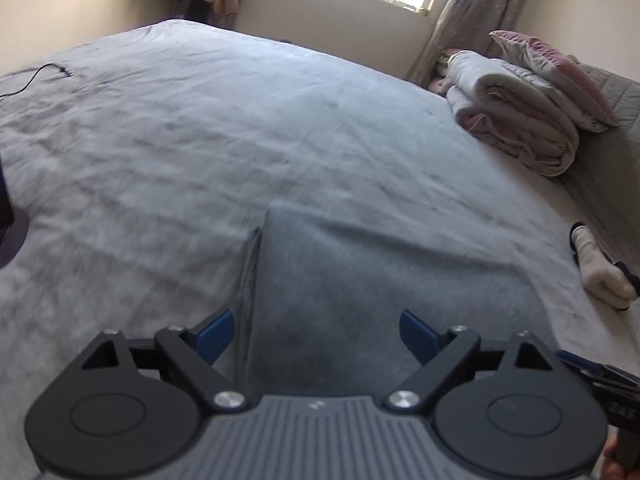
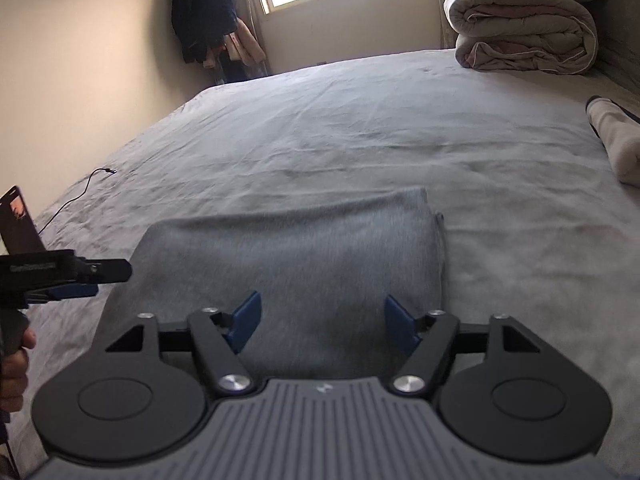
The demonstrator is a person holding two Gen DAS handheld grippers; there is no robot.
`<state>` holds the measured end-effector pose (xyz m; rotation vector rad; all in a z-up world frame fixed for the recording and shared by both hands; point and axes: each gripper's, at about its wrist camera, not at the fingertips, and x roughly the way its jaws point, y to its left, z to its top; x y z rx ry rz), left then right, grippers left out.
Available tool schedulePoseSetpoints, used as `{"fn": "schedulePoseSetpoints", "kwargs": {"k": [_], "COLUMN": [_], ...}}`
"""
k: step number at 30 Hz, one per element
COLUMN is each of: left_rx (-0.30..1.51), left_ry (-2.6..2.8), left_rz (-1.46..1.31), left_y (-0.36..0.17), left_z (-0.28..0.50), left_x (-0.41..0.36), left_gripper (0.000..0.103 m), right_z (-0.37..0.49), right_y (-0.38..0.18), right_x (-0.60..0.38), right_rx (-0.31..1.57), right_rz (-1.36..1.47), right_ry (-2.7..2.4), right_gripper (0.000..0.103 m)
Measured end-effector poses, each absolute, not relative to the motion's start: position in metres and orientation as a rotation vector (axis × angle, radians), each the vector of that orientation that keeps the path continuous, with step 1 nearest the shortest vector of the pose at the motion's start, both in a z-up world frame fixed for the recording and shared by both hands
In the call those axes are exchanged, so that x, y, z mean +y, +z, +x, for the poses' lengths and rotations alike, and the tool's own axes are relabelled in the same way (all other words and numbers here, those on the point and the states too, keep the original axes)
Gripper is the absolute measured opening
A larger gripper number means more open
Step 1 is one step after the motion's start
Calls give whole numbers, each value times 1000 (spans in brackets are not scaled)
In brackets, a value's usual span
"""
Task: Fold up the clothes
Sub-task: 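Move both open grippers over the edge of the laid sweater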
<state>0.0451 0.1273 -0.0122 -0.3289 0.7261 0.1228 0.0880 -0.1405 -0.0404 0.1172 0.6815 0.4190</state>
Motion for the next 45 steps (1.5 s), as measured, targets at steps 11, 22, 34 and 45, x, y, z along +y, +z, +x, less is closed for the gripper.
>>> {"fn": "schedulePoseSetpoints", "kwargs": {"k": [11,22,34,45], "left_rx": [802,856,919,926], "left_ry": [206,236,309,260], "left_rz": [-216,-223,-257,-276], "left_y": [-33,-37,-39,-38], "left_z": [42,50,58,59], "left_x": [127,124,121,128], "left_gripper": [102,103,103,103], "right_z": [78,92,113,116], "right_y": [-59,-61,-60,-58], "right_x": [-169,-184,-191,-214], "right_rx": [800,905,999,974], "right_rz": [71,160,318,547], "right_ry": [348,333,235,202], "right_gripper": [103,103,103,103]}}
